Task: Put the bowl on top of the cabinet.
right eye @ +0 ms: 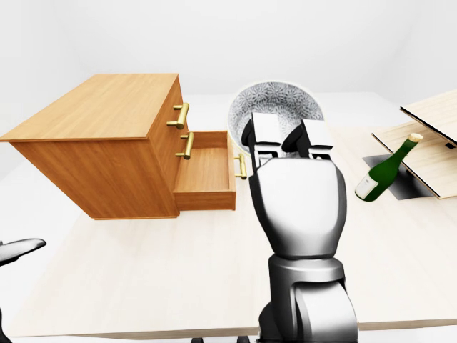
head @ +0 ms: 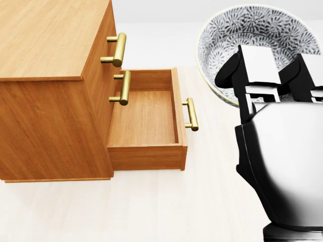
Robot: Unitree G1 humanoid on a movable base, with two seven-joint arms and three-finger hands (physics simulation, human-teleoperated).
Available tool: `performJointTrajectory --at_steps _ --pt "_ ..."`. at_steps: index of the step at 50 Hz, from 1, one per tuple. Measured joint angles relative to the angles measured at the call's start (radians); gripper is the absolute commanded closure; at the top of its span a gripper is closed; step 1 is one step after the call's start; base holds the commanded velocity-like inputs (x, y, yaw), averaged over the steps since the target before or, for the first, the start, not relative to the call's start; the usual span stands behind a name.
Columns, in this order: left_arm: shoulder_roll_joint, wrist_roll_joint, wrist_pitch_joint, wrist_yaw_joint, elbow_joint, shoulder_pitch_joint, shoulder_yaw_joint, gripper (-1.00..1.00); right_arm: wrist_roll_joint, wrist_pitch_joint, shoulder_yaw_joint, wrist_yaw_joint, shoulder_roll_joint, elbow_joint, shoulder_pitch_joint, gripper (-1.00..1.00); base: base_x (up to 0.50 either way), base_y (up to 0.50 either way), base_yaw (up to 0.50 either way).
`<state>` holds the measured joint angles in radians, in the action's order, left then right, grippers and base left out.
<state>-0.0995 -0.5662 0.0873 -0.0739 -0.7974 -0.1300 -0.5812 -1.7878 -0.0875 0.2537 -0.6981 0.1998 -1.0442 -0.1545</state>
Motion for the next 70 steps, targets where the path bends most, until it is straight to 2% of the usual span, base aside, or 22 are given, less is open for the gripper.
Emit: performJointTrajectory --at_steps 6,14,29,42,52,70 --pt "-0.003 0.002 0.000 0.004 0.007 0.005 0.003 -1.00 -0.019 0.000 -0.067 0.000 -0.015 0.048 -0.186 1.00 0.00 0.00 0.00" --pt "-0.004 0.007 0.000 0.006 0.013 0.007 0.010 -1.00 0.016 0.000 -0.142 0.000 -0.083 0.191 -0.421 1.00 0.00 0.00 0.00" --pt "-0.005 0.012 0.000 0.008 0.019 0.009 0.015 -1.00 0.097 0.000 -0.178 0.000 -0.163 0.524 -0.760 1.00 0.00 0.00 0.00" --pt "-0.005 0.016 0.000 0.009 0.021 0.009 0.018 -1.00 0.164 0.000 -0.175 0.000 -0.164 0.786 -0.957 1.00 0.00 0.00 0.00" --pt "-0.006 0.016 0.000 0.008 0.025 0.012 0.018 -1.00 0.245 0.000 -0.163 0.000 -0.133 0.999 -1.098 1.00 0.00 0.00 0.00" --pt "-0.005 0.025 0.000 0.010 0.032 0.013 0.027 -1.00 0.427 0.000 -0.146 0.000 -0.092 1.278 -1.255 1.00 0.00 0.00 0.00"
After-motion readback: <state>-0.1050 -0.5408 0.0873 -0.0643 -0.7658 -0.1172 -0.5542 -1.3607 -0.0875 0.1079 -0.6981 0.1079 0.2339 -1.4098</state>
